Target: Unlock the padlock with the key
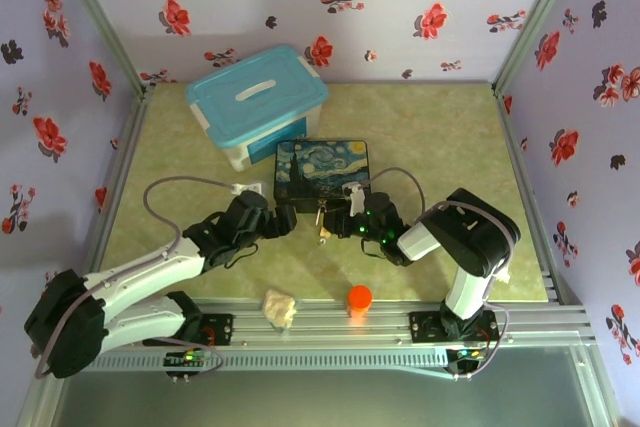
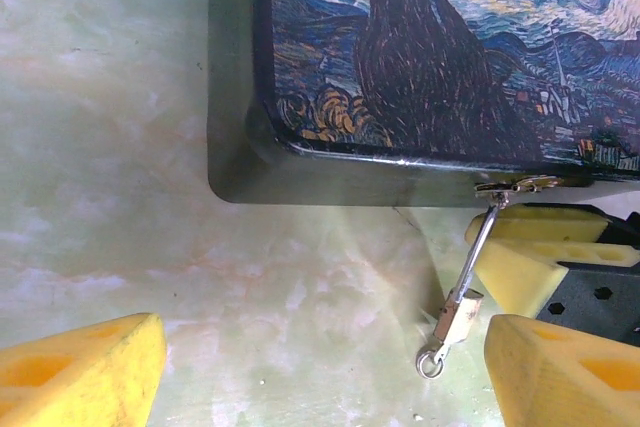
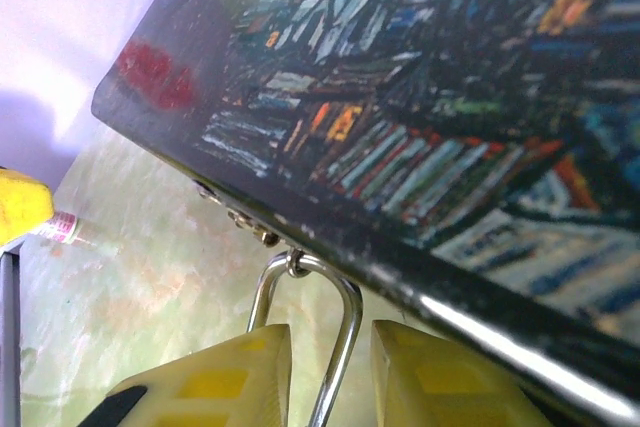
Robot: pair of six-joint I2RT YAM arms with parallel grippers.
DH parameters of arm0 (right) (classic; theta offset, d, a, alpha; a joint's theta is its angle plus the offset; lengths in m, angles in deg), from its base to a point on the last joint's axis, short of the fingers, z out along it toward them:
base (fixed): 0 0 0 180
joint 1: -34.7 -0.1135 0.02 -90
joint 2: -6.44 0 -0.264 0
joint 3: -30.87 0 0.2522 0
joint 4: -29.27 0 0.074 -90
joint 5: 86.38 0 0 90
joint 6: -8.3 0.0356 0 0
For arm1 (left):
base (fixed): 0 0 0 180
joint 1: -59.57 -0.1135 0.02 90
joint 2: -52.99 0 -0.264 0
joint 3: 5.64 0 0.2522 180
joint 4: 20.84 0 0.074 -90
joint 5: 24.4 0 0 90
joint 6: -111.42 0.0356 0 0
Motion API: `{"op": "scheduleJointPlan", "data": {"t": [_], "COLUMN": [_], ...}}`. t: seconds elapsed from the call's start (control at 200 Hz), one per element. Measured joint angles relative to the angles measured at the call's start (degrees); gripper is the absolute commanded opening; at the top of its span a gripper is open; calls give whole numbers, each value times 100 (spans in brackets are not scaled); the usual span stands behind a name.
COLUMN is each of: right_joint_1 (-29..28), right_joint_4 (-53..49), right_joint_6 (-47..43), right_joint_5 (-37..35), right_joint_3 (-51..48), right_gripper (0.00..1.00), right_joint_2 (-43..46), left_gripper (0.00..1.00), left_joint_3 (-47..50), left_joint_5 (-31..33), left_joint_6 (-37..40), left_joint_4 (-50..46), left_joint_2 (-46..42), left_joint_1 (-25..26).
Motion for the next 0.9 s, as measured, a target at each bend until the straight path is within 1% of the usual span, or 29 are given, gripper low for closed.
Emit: {"op": "scheduleJointPlan", "data": {"t": [0.085,0.25,0.35,0.525,0.745,0.9], "right_joint_1": [-28,-55,-55,-61,-131,-214], "right_joint_4": [-4,-7,42,177,254,-42], "right_joint_6": [-4,7,111,433,966,1193], "right_joint_5": [-111,-258,-280,-398,-715,-944], "right_joint_3": [0,0,-13,-103,-164,-168], "right_gripper": [20,8,3,1,0,0], "right_joint_2": [0,0,0,39,122,299], "left_gripper": [83,84,84,84,85,85], "left_joint_3": [-37,-79,-81,-201,-796,-1202], "left_joint_5": [0,0,-2,50,280,363], "left_joint_6": [37,105,129,315,857,1235], "left_joint_4": [0,7,31,125,428,688], "left_joint_2": [39,61,83,339,1233,1838], "left_joint_1": [-7,-11,-50,-181,-396,-579]}}
